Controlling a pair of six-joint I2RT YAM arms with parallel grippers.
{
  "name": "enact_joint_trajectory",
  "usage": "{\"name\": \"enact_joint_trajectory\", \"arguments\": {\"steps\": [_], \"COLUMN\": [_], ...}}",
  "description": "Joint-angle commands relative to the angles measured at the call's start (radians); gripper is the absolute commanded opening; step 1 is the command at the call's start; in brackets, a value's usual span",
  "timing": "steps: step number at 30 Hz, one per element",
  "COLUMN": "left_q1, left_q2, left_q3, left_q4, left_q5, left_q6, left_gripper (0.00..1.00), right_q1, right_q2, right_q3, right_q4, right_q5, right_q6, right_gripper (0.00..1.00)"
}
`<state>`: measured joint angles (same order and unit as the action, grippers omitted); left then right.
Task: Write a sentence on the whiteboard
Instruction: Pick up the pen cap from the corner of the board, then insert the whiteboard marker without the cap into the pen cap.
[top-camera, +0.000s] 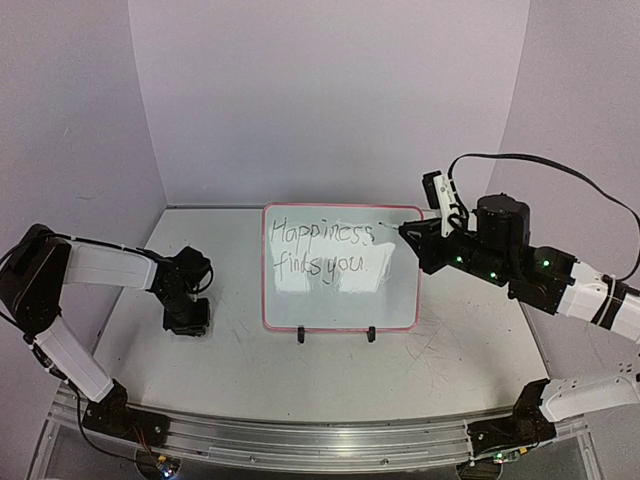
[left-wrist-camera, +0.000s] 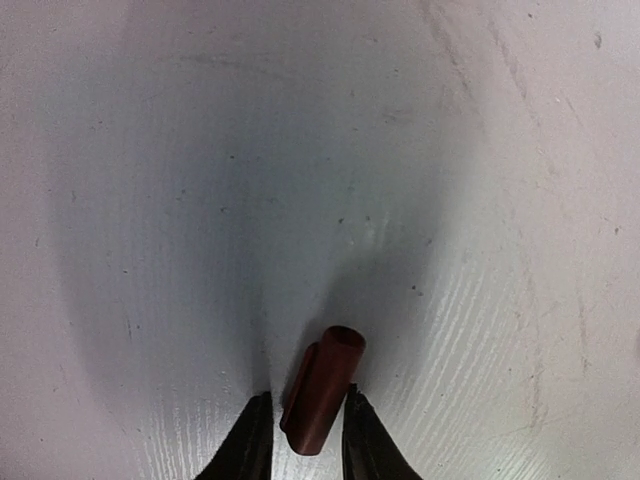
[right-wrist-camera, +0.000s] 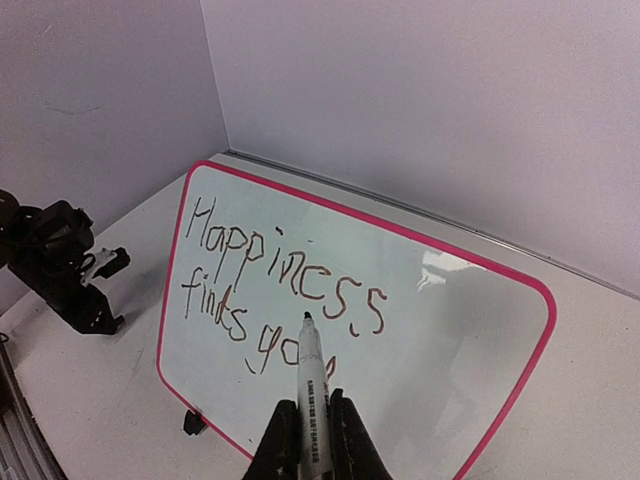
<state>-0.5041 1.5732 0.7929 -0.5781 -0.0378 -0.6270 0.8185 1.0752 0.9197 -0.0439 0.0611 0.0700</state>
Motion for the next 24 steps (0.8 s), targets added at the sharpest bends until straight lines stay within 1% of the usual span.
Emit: {"name": "enact_joint_trajectory", "arguments": {"steps": [1,3,4,6,9,10,13,15,17,20,22,24], "left_q1": [-0.011,-0.016,-0.016,-0.017,-0.023,-0.03,-0.058,-0.109,-0.193,-0.331,-0.377,-0.408], "left_q2": [0.018,-0.015,-0.034,-0.089,-0.185,-0.223,-0.338,-0.398,-0.437,-0.465,-0.462,-0.442], "left_q3": [0.02,0.021,0.022,0.029,0.06,0.076,0.108,0.118,0.122,0.111,0.103,0.111], "left_q4": [0.07,0.07,0.069,0.069,0.074,0.077,0.147,0.248,0.36,0.516,0.581,0.614], "left_q5": [0.001,-0.008,-0.014,-0.023,-0.032,-0.04,-0.025,0.018,0.023,-0.035,-0.058,-0.084], "left_q6": [0.028,0.024,0.024,0.029,0.061,0.085,0.2,0.314,0.445,0.671,0.812,0.929], "left_gripper": [0.18,0.12,0.1,0.09,0.08,0.08,0.08,0.09,0.1,0.09,0.06,0.04], "right_q1": [-0.002,-0.002,-0.002,-0.004,-0.003,-0.003,-0.004,-0.003,-0.004,-0.003,-0.001,0.017], "right_q2": [-0.021,-0.023,-0.019,-0.005,0.022,0.022,0.022,0.06,0.108,0.174,0.22,0.267], "right_q3": [0.047,0.044,0.043,0.049,0.103,0.114,0.146,0.2,0.274,0.357,0.398,0.445], "right_q4": [0.008,0.007,0.005,-0.019,-0.098,-0.113,-0.114,-0.151,-0.204,-0.249,-0.257,-0.266], "right_q5": [0.066,0.114,0.163,0.248,0.309,0.284,0.069,-0.106,-0.22,-0.349,-0.444,-0.497], "right_q6": [-0.018,-0.033,-0.038,-0.053,-0.041,-0.04,-0.114,-0.13,-0.134,-0.084,-0.007,0.053], "right_gripper": [0.0,0.0,0.0,0.0,0.0,0.0,0.0,0.0,0.0,0.0,0.0,0.0]}}
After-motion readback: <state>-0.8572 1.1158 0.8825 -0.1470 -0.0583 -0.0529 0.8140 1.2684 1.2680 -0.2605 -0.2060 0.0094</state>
